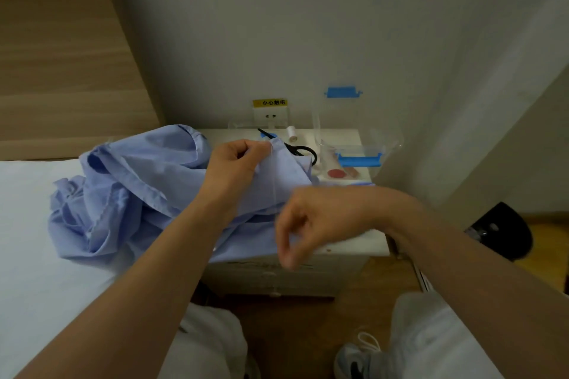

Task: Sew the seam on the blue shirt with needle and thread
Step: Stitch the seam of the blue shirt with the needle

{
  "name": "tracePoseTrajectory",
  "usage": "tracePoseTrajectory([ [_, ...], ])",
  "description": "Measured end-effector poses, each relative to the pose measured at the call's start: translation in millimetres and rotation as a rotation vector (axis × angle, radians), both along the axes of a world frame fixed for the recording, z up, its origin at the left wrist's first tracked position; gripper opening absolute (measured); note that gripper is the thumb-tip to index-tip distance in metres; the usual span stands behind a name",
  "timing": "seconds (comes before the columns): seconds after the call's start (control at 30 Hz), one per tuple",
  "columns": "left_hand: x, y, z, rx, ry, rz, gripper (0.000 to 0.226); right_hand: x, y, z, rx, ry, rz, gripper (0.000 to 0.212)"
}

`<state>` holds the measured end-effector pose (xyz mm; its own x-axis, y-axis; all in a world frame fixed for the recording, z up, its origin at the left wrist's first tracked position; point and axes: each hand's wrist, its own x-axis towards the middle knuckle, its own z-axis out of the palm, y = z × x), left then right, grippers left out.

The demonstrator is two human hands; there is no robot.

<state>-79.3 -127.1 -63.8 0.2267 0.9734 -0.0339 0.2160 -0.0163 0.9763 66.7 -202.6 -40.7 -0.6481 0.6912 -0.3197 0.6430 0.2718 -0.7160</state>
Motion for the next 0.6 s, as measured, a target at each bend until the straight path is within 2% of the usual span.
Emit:
tracePoseTrajectory([
  [0.03, 0.2, 0.2, 0.1, 0.01, 0.017, 0.006, 0.034, 1.1, -3.0, 0.8, -0.135, -0.073, 0.109, 0.013],
  [0.1, -0.5, 0.2, 0.0, 0.03, 0.035, 0.006, 0.036, 4.7, -3.7, 0.2, -0.162, -0.136, 0.13, 0.017],
  [0.17, -1.1, -0.4, -0.7, 0.036, 0.029, -0.004, 0.034, 9.1, 0.4, 1.4, 0.036, -0.085, -0.075, 0.016],
  [0.27, -0.7, -2.4, 0.3, 0.043, 0.038, -0.034, 0.03, 11.4, 9.6, 1.9, 0.386, 0.199, -0.585, 0.013],
  [0.33, 0.1, -4.1, 2.1, 0.038, 0.034, -0.052, 0.027, 7.1, 14.1, -2.6, 0.51, 0.306, -0.77, 0.017],
  [0.5, 3.2, -6.2, 4.2, -0.007, -0.019, -0.123, 0.025, -1.0, 22.2, -18.0, 0.645, 0.194, -0.894, 0.015],
  [0.6, 2.6, -6.1, 5.2, -0.034, -0.052, -0.146, 0.023, 0.4, 27.3, -25.9, 0.67, 0.227, -0.894, 0.009],
])
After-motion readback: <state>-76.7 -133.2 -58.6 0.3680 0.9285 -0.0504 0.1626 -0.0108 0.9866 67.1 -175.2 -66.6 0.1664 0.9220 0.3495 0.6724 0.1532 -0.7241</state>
